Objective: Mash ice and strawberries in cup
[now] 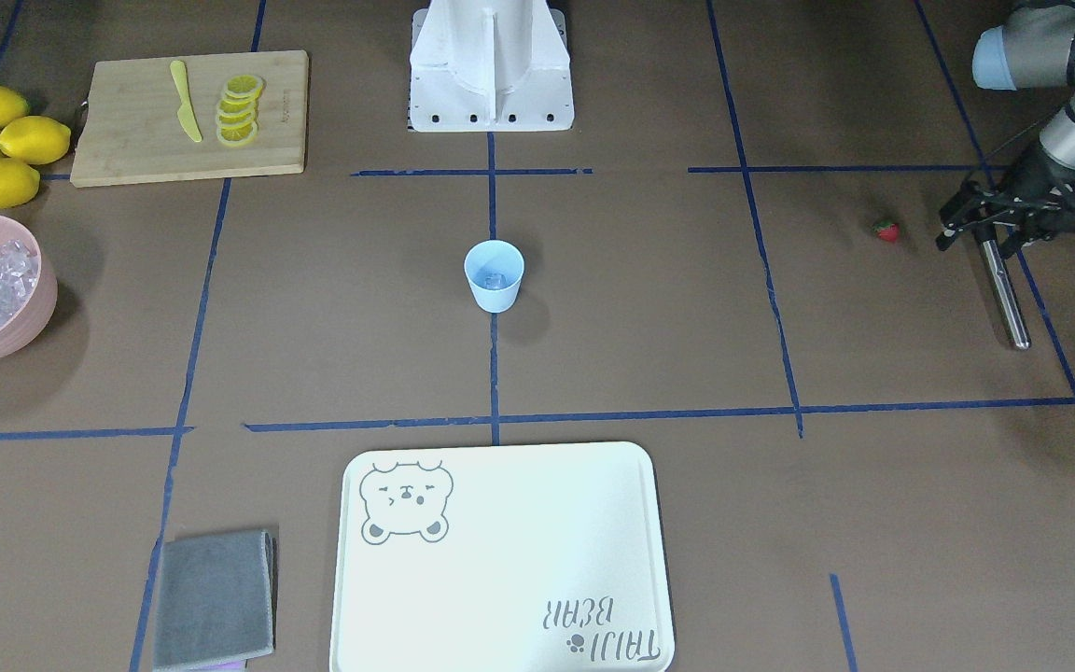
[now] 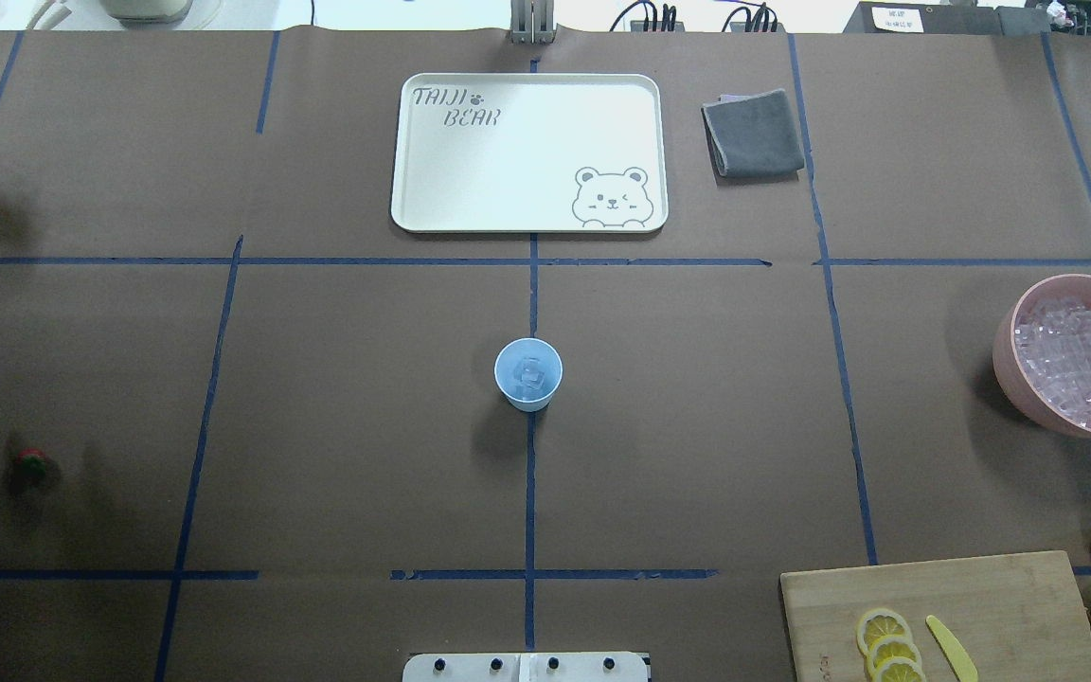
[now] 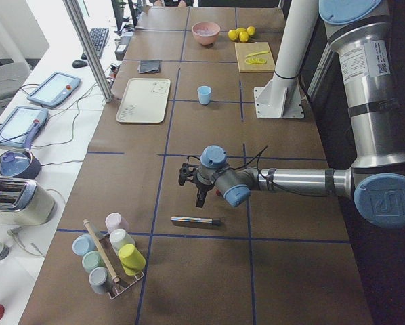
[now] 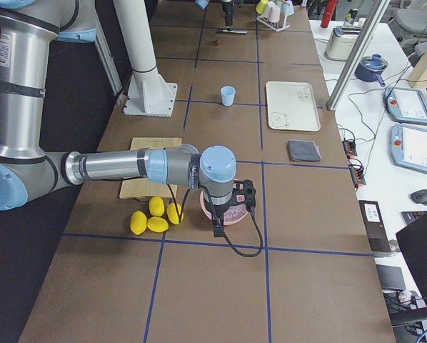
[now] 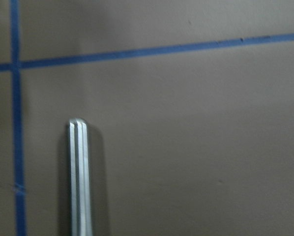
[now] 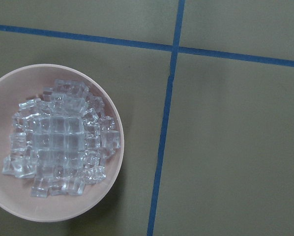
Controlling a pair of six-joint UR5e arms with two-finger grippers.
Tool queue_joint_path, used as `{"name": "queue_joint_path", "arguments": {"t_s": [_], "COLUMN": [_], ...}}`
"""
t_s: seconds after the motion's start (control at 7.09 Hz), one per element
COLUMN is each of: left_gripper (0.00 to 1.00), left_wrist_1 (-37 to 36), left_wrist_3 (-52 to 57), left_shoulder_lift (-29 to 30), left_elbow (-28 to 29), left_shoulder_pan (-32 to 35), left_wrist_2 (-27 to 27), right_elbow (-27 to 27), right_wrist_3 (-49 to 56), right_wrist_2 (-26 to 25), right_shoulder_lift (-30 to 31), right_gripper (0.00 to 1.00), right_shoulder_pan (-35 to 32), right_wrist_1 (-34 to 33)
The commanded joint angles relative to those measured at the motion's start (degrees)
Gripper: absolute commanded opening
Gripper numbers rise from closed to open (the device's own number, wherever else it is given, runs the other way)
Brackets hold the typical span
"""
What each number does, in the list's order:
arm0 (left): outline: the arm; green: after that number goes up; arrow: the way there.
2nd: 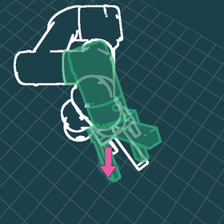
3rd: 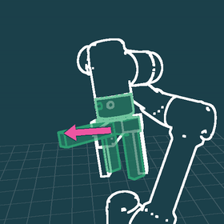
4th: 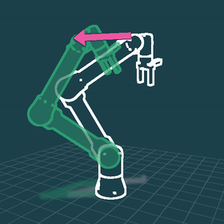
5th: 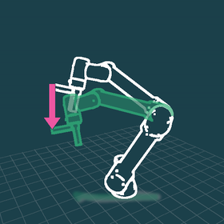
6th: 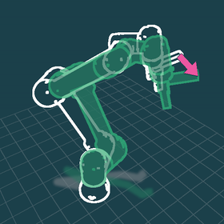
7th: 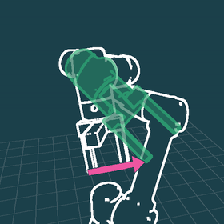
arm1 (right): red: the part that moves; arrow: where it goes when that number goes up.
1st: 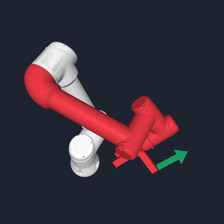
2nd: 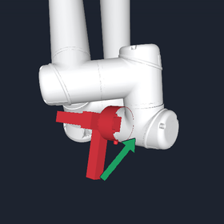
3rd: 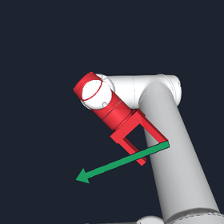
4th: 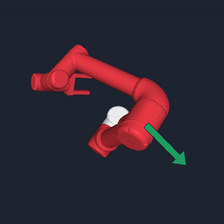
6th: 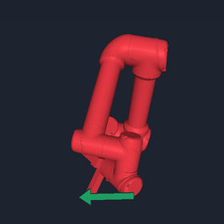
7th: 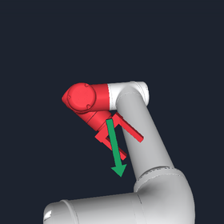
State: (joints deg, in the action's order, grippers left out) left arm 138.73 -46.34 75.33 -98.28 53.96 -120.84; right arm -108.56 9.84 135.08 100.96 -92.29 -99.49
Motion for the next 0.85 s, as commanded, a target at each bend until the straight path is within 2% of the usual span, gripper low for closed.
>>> {"name": "queue_joint_path", "arguments": {"t_s": [0.0,0.7], "left_gripper": [1.0,0.99], "left_wrist_1": [0.1,0.1], "left_wrist_3": [-8.9,-9.3], "left_shoulder_lift": [-0.4,-2.2], "left_elbow": [-1.4,-1.5], "left_shoulder_pan": [-8.8,-12.3], "left_wrist_2": [5.5,6.4], "right_elbow": [0.1,0.2], "right_wrist_3": [0.1,0.1], "right_wrist_2": [0.0,-0.1], "right_shoulder_lift": [0.0,0.0], "right_gripper": [0.99,0.99], "right_shoulder_pan": [0.0,0.0], "right_wrist_1": [0.0,0.0]}}
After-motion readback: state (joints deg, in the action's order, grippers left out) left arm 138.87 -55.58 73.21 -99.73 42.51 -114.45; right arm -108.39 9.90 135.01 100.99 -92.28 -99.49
